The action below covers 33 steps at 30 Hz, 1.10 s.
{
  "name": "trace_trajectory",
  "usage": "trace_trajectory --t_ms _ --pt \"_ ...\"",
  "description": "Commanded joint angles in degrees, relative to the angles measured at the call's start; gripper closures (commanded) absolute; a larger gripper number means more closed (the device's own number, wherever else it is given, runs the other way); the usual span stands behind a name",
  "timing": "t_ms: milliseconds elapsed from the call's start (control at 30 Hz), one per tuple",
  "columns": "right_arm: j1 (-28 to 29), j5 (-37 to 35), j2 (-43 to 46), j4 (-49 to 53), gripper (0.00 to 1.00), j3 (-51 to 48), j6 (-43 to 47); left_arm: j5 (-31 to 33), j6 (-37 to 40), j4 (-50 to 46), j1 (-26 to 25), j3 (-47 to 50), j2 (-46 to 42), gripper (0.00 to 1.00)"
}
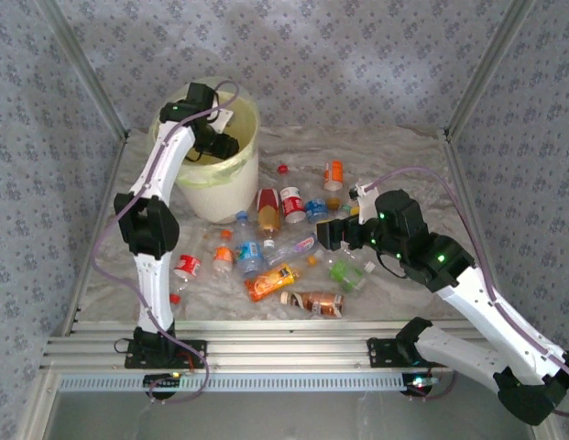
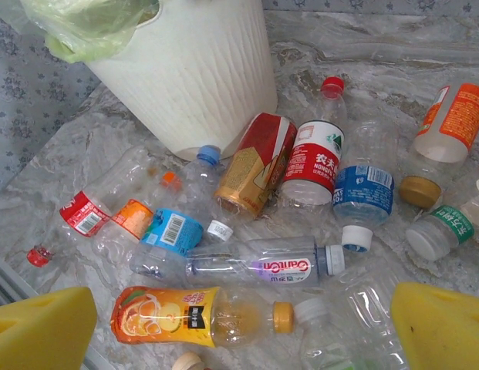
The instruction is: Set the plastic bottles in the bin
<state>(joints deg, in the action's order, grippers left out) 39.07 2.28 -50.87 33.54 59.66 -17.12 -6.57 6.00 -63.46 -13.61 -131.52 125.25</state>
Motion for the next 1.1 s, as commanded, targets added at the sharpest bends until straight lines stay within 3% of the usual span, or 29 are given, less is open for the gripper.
trace_trajectory --t_ms 0,600,1067 --pt "-0.1 -0.3 0.8 0.6 0.00 -1.0 -0.9 0.0 -0.2 -2.0 0.2 0.4 0.9 0.42" --pt "-0.4 -2.0 1.2 2.7 0.00 -4.0 -2.8 -1.7 -1.3 -0.6 0.1 4.6 0.8 0.29" --pt "0.0 -1.9 0.0 9.3 0.01 -3.9 -4.1 -3.7 -4.3 0.3 0.1 4.7 -6.5 0.13"
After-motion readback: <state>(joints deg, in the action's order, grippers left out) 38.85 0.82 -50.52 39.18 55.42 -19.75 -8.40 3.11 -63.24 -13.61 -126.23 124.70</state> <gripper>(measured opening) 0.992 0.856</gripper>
